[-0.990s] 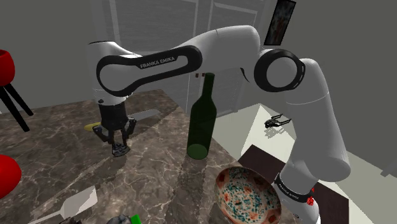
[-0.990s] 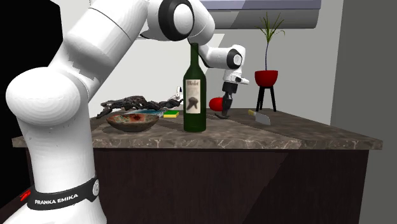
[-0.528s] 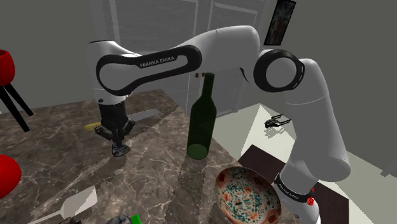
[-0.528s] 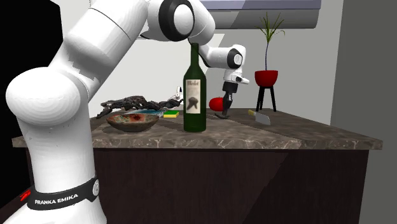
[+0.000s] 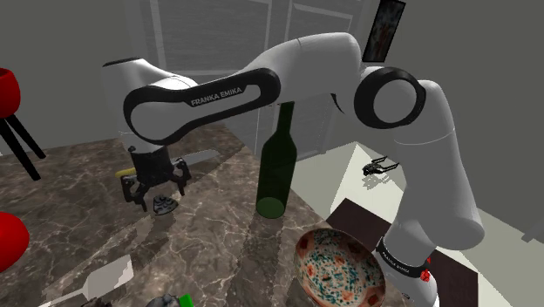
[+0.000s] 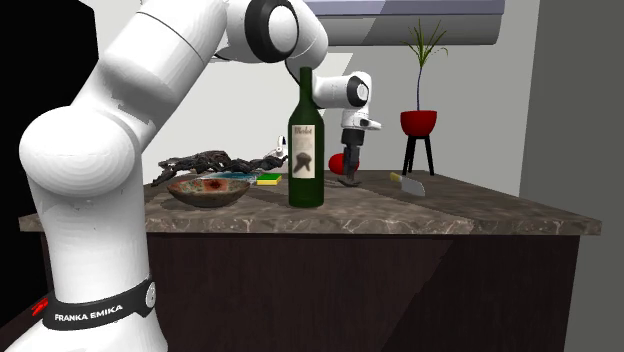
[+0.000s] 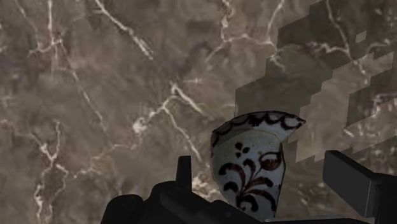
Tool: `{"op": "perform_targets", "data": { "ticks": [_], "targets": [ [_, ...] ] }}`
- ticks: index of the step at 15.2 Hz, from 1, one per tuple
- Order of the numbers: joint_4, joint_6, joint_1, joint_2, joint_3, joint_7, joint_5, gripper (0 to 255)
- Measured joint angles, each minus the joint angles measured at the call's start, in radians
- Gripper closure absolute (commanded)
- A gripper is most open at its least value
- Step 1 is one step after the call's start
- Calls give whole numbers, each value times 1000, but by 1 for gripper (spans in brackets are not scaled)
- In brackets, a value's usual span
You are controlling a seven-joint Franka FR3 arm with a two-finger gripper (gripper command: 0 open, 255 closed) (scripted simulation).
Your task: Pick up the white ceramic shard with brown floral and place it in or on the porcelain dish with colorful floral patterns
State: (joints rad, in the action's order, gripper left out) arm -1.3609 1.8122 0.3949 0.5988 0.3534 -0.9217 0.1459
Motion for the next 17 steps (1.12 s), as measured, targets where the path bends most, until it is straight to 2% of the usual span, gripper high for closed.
{"op": "perform_targets", "data": {
  "ticks": [5,10,11,17],
  "targets": [
    [-42,52,-1,-6,-2,-6,6,0],
    [-45,55,-1,-7,-1,-6,6,0],
    [-45,56,0,-7,-1,-8,7,255],
    [-52,58,4,-11,1,-14,6,255]
  ]
}}
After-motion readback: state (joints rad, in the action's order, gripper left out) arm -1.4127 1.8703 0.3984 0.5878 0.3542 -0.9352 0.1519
